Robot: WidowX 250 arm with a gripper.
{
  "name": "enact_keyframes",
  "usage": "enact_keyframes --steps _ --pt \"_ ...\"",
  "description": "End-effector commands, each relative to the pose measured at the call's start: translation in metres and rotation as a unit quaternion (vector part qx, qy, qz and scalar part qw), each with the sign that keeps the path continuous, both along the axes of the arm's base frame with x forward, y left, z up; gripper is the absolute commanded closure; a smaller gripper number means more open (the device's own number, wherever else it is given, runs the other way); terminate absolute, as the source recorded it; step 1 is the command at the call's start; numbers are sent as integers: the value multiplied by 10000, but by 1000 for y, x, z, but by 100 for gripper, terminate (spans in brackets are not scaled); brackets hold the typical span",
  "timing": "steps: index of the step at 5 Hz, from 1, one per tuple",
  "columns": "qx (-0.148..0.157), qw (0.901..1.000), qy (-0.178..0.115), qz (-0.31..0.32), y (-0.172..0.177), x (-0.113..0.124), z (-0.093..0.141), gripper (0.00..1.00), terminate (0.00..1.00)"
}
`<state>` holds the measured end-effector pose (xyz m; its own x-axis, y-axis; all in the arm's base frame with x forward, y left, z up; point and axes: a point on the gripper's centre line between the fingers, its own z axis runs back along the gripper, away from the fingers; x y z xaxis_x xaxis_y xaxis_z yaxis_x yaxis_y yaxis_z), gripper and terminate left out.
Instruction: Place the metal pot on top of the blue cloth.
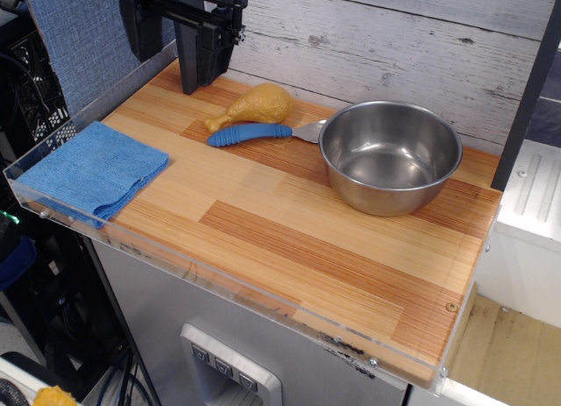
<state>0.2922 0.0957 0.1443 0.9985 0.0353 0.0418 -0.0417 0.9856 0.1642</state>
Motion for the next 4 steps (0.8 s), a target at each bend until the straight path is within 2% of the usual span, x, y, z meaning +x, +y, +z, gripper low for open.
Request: enact_keyframes --steps 1,3,4 --pt "0 10000 0 0 0 0 0 0 0" --pt "-119 9978 80 -644 -71 25 -6 0 0" --pt "-373 9960 127 -799 -87 43 -12 0 0"
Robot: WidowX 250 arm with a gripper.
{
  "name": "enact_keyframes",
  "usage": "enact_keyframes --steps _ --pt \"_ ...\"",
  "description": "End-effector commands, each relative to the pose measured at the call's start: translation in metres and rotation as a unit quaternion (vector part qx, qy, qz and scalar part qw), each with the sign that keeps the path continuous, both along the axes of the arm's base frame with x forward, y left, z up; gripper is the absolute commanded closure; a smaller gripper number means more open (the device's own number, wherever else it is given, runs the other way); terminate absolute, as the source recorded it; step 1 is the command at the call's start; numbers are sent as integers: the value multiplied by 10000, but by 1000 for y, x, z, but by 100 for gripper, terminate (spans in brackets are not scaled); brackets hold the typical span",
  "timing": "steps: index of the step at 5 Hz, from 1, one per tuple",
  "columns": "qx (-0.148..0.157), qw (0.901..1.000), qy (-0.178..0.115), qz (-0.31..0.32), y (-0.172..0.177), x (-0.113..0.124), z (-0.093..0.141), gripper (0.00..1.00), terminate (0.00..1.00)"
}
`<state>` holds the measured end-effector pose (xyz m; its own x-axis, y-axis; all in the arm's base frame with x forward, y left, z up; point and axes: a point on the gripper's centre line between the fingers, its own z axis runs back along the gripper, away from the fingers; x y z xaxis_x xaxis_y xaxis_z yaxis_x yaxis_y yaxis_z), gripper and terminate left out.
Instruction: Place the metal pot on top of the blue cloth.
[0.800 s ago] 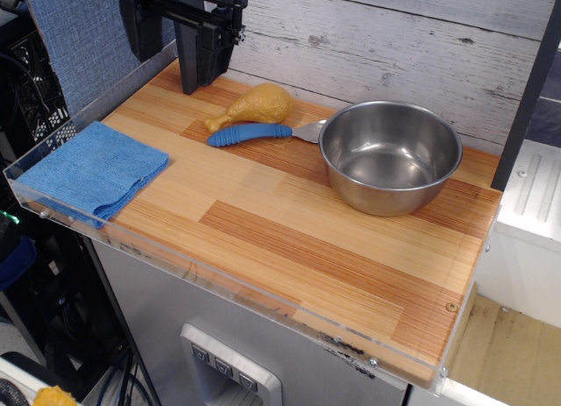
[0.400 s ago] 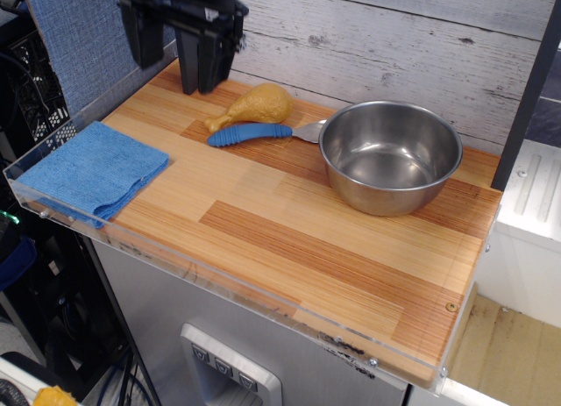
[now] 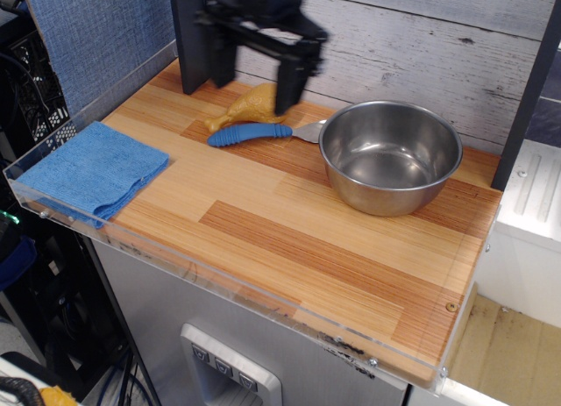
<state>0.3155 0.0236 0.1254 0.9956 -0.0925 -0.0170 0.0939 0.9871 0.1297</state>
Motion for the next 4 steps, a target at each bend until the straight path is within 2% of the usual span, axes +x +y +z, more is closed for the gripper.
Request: enact_keyframes --steps 1,2,4 --pt "-255 9995 15 -186 -13 33 -14 0 0" --pt "-166 9993 249 -218 -10 35 -39 0 0" --pt "-51 9984 487 -279 -12 28 -69 0 0"
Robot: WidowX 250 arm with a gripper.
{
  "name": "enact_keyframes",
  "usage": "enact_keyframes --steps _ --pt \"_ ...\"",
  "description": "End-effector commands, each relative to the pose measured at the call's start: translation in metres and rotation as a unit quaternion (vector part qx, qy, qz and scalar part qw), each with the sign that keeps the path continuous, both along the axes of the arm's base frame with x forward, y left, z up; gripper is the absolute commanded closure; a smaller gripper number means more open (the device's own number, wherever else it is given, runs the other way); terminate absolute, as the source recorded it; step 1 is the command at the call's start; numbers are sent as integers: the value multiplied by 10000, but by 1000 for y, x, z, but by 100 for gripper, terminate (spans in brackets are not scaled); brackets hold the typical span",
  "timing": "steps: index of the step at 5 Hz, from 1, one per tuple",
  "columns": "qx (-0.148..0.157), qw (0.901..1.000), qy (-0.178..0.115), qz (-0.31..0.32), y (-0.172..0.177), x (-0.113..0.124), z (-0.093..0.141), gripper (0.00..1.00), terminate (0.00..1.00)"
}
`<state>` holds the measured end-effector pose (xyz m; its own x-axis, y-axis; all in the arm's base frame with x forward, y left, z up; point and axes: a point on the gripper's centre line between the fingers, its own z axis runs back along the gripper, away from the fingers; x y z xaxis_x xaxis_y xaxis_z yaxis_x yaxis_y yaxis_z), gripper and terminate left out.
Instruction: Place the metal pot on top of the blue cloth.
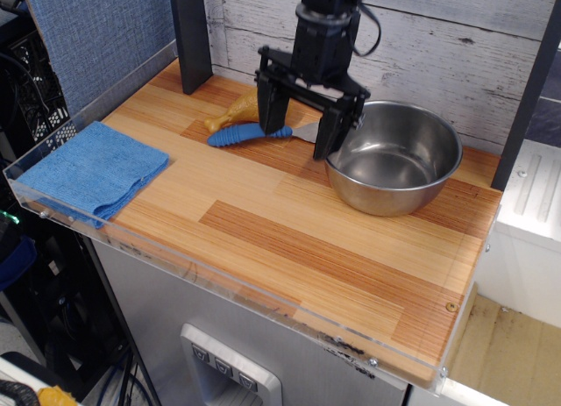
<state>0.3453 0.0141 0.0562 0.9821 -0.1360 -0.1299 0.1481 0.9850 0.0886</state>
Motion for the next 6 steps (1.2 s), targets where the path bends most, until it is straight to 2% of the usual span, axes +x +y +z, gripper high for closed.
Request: enact_keyframes --steps 1,2,3,5,6 --pt "83 9999 -95 -108 -4 -1 -6 0 0" --pt "88 9999 -104 -87 -5 -1 -11 0 0" --pt "91 9998 -129 -150 -8 -2 -18 100 0" --pt "137 9991 -299 -260 -5 -12 -3 100 0" --pt "-40 9977 -600 -313 -2 -20 23 100 0"
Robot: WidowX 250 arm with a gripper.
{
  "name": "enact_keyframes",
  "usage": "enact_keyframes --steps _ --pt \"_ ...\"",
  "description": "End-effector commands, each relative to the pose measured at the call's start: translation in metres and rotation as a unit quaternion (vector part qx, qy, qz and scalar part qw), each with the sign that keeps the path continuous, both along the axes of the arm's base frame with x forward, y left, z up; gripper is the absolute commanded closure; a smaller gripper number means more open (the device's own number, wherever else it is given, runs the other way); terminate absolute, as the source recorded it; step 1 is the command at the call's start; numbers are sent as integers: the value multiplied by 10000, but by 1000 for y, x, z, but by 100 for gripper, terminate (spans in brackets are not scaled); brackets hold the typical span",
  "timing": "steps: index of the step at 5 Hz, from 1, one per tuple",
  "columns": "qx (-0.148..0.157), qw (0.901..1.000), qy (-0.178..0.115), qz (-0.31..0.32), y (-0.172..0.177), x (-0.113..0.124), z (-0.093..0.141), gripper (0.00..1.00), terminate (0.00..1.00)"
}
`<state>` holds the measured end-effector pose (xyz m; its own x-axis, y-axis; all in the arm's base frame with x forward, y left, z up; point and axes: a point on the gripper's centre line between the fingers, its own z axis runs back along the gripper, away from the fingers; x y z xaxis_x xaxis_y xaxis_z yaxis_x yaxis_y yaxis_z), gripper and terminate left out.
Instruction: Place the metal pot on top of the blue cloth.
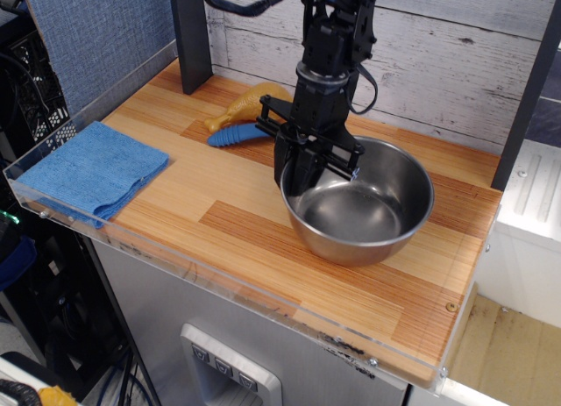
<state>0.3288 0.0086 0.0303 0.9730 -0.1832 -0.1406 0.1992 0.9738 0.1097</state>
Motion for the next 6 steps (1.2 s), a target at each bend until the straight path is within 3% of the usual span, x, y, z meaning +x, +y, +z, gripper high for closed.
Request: enact_keyframes --steps 1,2,3,4,5,6 --pt "-659 9925 -1021 -143 3 -6 87 100 0" --pt "-943 9879 -1218 -161 12 -18 115 100 0" --pt "-771 9892 -1180 403 60 -51 135 100 0" --pt "-274 9916 -1050 708 104 -80 128 100 0" --pt "-26 9881 -1186 980 151 -98 117 100 0" --pt "-82 9841 -1249 1262 200 -99 102 100 0"
